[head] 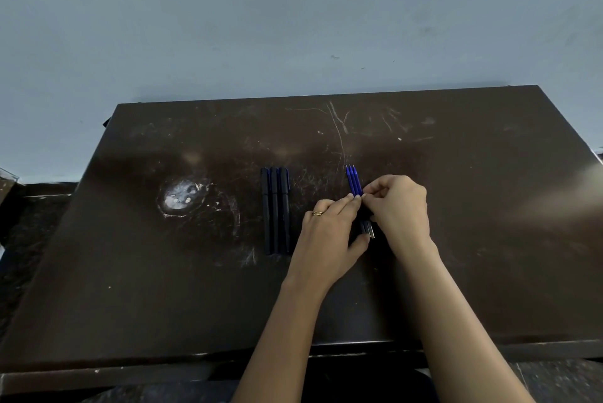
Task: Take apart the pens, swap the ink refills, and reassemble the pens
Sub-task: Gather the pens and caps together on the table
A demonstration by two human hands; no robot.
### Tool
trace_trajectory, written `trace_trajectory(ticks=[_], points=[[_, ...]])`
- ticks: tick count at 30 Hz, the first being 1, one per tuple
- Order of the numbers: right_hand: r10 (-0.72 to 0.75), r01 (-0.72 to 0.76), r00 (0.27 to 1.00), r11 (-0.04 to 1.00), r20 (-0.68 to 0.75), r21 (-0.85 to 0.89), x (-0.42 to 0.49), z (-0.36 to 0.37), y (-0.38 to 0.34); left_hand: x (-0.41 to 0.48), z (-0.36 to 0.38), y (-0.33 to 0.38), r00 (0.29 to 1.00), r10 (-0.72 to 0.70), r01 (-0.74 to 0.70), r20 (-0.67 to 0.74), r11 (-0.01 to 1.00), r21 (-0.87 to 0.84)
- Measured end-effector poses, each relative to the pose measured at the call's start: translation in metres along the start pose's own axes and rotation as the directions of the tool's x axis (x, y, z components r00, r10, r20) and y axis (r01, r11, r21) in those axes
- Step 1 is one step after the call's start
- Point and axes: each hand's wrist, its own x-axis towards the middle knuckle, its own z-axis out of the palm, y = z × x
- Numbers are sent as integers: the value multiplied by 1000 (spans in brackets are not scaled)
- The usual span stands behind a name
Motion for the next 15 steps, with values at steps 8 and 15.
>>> trace_trajectory(ticks=[8, 15], points=[[-24, 24, 1000, 999, 14, 22, 4, 2, 2, 0, 1, 0, 1000, 1, -1, 1, 1000, -10], [-30, 29, 999, 999, 29, 36, 7, 3, 4, 0, 0, 1, 1000, -28, 29, 9, 998, -52]])
